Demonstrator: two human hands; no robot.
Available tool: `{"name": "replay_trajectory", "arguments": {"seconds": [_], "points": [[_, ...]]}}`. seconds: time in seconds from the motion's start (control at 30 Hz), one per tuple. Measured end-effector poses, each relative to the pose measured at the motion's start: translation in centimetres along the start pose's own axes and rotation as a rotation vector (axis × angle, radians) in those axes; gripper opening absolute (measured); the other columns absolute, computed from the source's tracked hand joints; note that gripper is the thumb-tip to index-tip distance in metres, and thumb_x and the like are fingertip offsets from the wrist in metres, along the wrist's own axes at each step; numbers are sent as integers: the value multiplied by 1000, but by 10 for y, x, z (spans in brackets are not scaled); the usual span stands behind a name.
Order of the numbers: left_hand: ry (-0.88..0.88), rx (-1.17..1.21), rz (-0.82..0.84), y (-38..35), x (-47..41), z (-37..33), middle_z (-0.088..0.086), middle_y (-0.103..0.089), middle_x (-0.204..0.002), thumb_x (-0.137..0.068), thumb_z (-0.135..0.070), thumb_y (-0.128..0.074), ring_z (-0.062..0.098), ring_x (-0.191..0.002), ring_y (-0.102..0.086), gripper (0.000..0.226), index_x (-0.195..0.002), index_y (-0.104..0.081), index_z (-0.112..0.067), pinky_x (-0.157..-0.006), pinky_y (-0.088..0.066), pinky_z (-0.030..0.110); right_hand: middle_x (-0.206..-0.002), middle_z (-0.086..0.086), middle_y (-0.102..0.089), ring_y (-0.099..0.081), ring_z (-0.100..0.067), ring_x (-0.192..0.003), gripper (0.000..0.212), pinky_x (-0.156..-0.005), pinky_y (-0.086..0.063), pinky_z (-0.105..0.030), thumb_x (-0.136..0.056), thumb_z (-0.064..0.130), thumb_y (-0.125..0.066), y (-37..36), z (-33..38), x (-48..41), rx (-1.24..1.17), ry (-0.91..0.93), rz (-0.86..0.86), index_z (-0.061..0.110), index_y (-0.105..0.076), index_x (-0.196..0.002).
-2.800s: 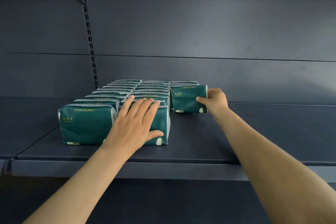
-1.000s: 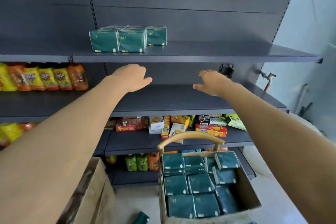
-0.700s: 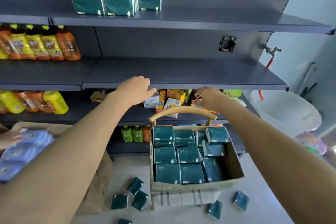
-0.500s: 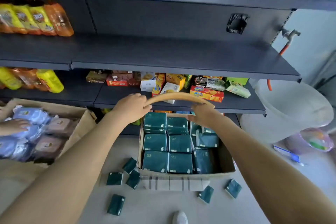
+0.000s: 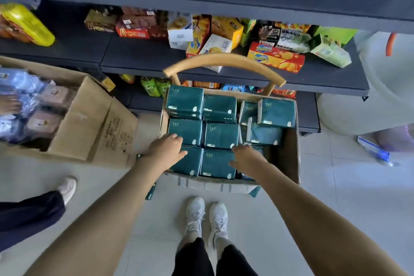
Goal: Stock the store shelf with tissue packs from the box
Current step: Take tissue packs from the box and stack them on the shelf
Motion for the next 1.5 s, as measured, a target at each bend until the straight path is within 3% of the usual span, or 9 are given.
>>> {"name": "replay_trajectory", "arguments": {"seconds": [0.33,0.5,0.63,0.87,1.03,1.2,1.3,1.4,1.5], "points": [[-33,-99,64,-55,-36,17,7,-44,-137,-91,-41,-55,25,-125,-42,57,-136,-40,-8,-101,-36,34,-146,-6,-32,-30,-26,-133,62,-106,-35,-39,-91,36,-58,-44,-7,-35,-108,-61,-92,10,-33,-142],[-35,-83,32,-59,-42,23,6,-47,-128,-85,-42,-63,24,-119,-41,55,-129,-50,-11,-99,-35,31,-136,-8,-34,-32,-25,-127,66,-105,-34,-36,-85,43,-64,-46,-15,-37,-183,-140,-110,12,-40,-139],[-41,-41,-5,-54,-43,27,5,-48,-123,-84,-40,-65,23,-115,-39,50,-125,-55,-13,-95,-33,28,-133,-8,-33,-34,-25,-126,61,-103,-36,-34,-81,34,-71,-45,-22,-35,-305,-171,-176,18,-45,-135],[-35,291,87,-49,-26,29,2,-55,-113,-84,-31,-68,20,-99,-51,34,-106,-45,-19,-84,-45,34,-119,-6,-56,-52,-19,-92,47,-74,-42,-27,-79,23,-75,-40,-31,-25,-701,-233,-161,11,-50,-116],[121,611,-44,-13,-12,42,-3,-54,-111,-76,-32,-77,16,-100,-52,46,-107,-46,-19,-82,-42,30,-129,-8,-55,-53,-24,-114,60,-79,-38,-22,-79,27,-75,-2,-37,-3,-730,-217,-223,10,-48,-130],[215,825,-157,49,12,57,0,-61,-111,-71,-34,-80,19,-99,-60,53,-113,-53,-18,-86,-51,39,-125,-7,-52,-54,-20,-104,63,-77,-38,-24,-80,29,-74,61,-30,35,-915,-193,-373,12,-48,-135],[204,981,-236,96,30,70,3,-63,-110,-73,-26,-78,19,-97,-62,48,-115,-56,-19,-85,-53,39,-120,-8,-49,-51,-15,-89,62,-71,-41,-26,-80,28,-74,109,-17,58,-1011,-176,-489,12,-47,-134],[159,1126,-326,146,50,86,5,-62,-113,-80,-11,-71,19,-96,-62,40,-115,-54,-19,-88,-52,38,-130,-10,-51,-54,-25,-108,63,-79,-45,-32,-82,32,-72,157,5,82,-1022,-146,-625,10,-44,-135],[67,1226,-429,194,74,108,1,-61,-111,-81,-10,-71,16,-95,-63,41,-116,-53,-23,-88,-53,37,-109,-8,-60,-60,-25,-98,49,-81,-51,-37,-83,31,-71,197,32,103,-1076,-111,-750,6,-49,-119]]}}
Point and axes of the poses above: each hand's wrist, its own x-axis away from the middle knuckle, its own y-axis out of the back of the hand, z = x × y, the point moved 5 cm from there along -x, towards the middle knuckle
